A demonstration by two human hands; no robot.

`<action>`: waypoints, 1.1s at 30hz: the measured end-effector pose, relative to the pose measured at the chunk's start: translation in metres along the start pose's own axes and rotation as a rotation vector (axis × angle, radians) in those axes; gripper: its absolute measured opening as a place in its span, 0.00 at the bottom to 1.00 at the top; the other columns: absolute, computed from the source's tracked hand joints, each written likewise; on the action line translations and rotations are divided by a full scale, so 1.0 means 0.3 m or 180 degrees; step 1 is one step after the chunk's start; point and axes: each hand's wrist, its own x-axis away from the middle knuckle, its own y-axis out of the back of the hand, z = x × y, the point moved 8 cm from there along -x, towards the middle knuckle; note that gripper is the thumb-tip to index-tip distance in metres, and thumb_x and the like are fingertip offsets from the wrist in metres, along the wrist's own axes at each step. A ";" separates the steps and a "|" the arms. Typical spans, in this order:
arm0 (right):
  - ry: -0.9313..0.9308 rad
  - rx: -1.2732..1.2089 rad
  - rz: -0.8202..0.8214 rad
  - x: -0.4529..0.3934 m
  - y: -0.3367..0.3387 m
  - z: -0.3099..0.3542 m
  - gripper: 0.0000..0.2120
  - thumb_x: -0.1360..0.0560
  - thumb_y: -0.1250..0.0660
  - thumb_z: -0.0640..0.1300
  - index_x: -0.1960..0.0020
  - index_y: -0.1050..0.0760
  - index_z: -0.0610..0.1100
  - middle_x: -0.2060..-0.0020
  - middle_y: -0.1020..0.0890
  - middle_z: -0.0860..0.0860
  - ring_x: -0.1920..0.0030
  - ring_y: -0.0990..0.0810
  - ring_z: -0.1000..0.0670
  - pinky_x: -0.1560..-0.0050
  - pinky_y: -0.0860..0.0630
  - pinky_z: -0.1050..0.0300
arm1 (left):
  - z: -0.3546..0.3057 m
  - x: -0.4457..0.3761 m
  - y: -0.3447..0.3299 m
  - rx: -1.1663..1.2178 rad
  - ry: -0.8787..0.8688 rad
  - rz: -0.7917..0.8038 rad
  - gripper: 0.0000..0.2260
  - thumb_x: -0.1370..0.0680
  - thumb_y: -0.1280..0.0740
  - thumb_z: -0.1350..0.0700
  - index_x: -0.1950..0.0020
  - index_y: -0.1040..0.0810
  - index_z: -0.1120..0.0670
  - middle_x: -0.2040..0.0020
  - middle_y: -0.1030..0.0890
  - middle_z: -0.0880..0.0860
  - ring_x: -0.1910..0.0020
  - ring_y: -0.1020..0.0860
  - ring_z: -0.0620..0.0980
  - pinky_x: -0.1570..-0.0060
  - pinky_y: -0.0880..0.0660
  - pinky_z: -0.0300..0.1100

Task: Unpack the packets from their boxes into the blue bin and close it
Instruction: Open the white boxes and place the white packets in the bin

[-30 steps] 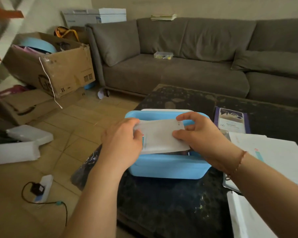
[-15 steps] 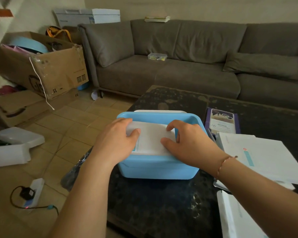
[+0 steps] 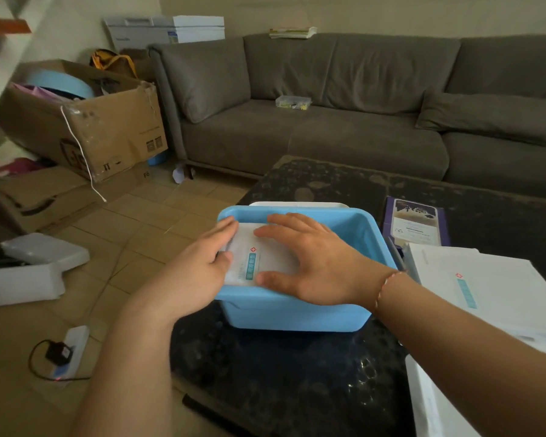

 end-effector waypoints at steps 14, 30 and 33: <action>-0.0232 -0.0062 0.0717 -0.024 -0.060 -0.019 0.30 0.24 0.42 0.67 0.25 0.49 0.67 0.24 0.47 0.60 0.24 0.49 0.49 0.26 0.52 0.39 | -0.041 0.003 -0.015 -0.0713 0.0261 0.0044 0.25 0.17 0.46 0.60 0.21 0.44 0.44 0.20 0.44 0.43 0.22 0.45 0.47 0.23 0.48 0.58; -0.0278 -0.0197 -0.1387 0.393 0.271 -0.136 0.21 0.24 0.42 0.63 0.33 0.30 0.59 0.35 0.28 0.61 0.33 0.31 0.60 0.34 0.32 0.62 | -0.233 0.111 0.096 -0.0465 -0.0328 -0.1861 0.13 0.20 0.38 0.56 0.37 0.22 0.51 0.38 0.23 0.49 0.37 0.27 0.51 0.41 0.30 0.45; -0.1052 -0.0184 -0.1731 0.716 0.254 -0.272 0.15 0.27 0.42 0.66 0.44 0.27 0.62 0.48 0.23 0.64 0.47 0.23 0.58 0.55 0.23 0.61 | -0.421 0.228 -0.040 0.0033 -0.1020 -0.1681 0.05 0.24 0.37 0.51 0.56 0.23 0.48 0.61 0.22 0.42 0.62 0.24 0.43 0.63 0.30 0.33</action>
